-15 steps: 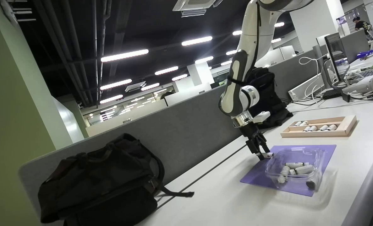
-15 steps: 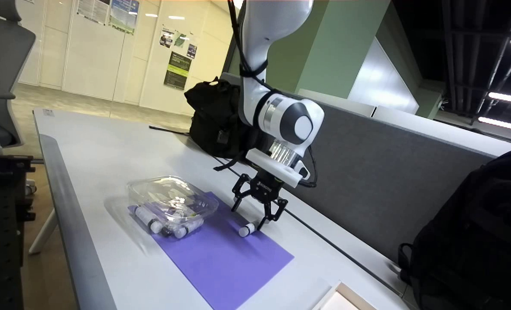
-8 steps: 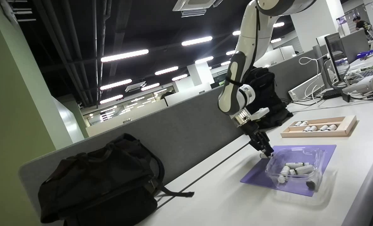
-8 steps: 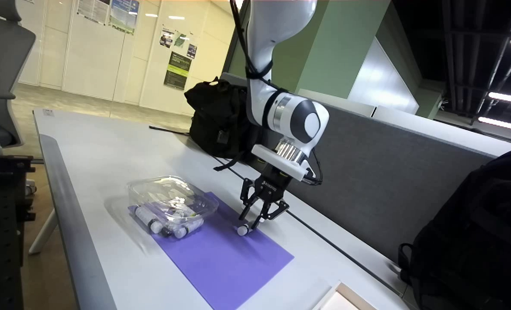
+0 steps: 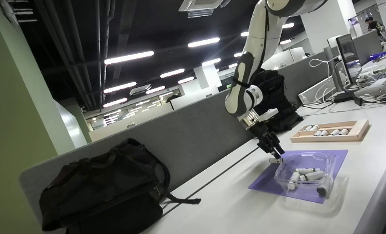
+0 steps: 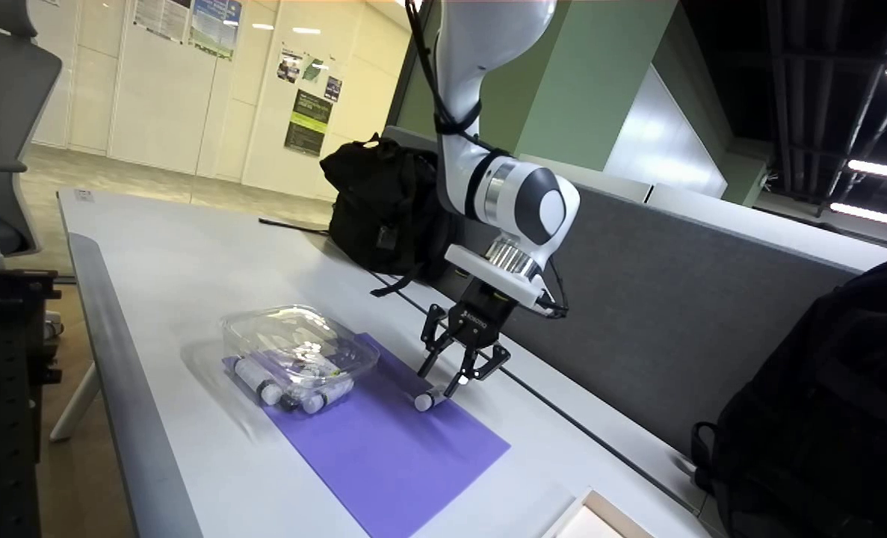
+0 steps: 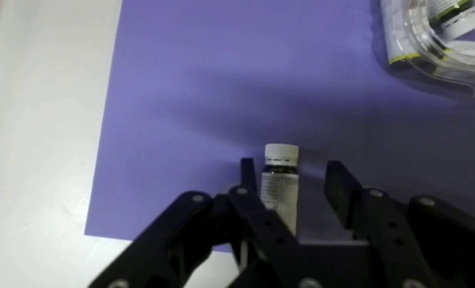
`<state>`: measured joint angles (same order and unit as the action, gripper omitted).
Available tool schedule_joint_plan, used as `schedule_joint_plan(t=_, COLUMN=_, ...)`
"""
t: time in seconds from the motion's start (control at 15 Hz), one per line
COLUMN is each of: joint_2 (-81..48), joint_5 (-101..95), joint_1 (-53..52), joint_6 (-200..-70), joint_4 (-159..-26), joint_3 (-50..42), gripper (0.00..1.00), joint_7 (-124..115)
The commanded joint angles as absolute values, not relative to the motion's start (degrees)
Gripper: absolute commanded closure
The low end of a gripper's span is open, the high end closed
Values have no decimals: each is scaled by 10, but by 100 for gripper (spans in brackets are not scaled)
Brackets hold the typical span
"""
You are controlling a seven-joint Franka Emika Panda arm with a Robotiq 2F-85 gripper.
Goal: Put the bottle on the lower rectangular section
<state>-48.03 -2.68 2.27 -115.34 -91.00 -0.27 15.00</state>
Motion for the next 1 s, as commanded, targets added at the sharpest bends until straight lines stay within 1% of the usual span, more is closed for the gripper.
schedule_joint_plan(t=0.0, joint_2=-491, joint_5=-36, joint_1=23, joint_6=-1141, joint_4=-894, joint_3=0, gripper=20, joint_7=137)
schedule_joint_plan(t=0.13, joint_2=-495, joint_5=-37, joint_1=23, joint_6=-1151, joint_4=-896, joint_3=0, gripper=5, joint_7=139)
schedule_joint_plan(t=0.2, joint_2=-498, joint_5=-38, joint_1=23, joint_6=-1159, joint_4=-898, joint_3=0, gripper=1, joint_7=140)
schedule_joint_plan(t=0.33, joint_2=-501, joint_5=-38, joint_1=24, joint_6=-1184, joint_4=-905, joint_3=3, gripper=0, joint_7=146)
schedule_joint_plan(t=0.4, joint_2=-497, joint_5=-40, joint_1=25, joint_6=-1217, joint_4=-916, joint_3=5, gripper=29, joint_7=151)
schedule_joint_plan(t=0.47, joint_2=-493, joint_5=-42, joint_1=23, joint_6=-1244, joint_4=-924, joint_3=6, gripper=25, joint_7=152)
schedule_joint_plan(t=0.53, joint_2=-492, joint_5=-43, joint_1=23, joint_6=-1265, joint_4=-928, joint_3=8, gripper=27, joint_7=154)
schedule_joint_plan(t=0.6, joint_2=-490, joint_5=-44, joint_1=23, joint_6=-1281, joint_4=-931, joint_3=9, gripper=33, joint_7=155)
schedule_joint_plan(t=0.67, joint_2=-488, joint_5=-43, joint_1=23, joint_6=-1291, joint_4=-932, joint_3=10, gripper=43, joint_7=153)
schedule_joint_plan(t=0.73, joint_2=-489, joint_5=-40, joint_1=23, joint_6=-1294, joint_4=-932, joint_3=11, gripper=50, joint_7=148)
schedule_joint_plan(t=0.87, joint_2=-493, joint_5=-36, joint_1=21, joint_6=-1268, joint_4=-921, joint_3=8, gripper=65, joint_7=136)
schedule_joint_plan(t=0.93, joint_2=-495, joint_5=-30, joint_1=22, joint_6=-1230, joint_4=-911, joint_3=8, gripper=71, joint_7=128)
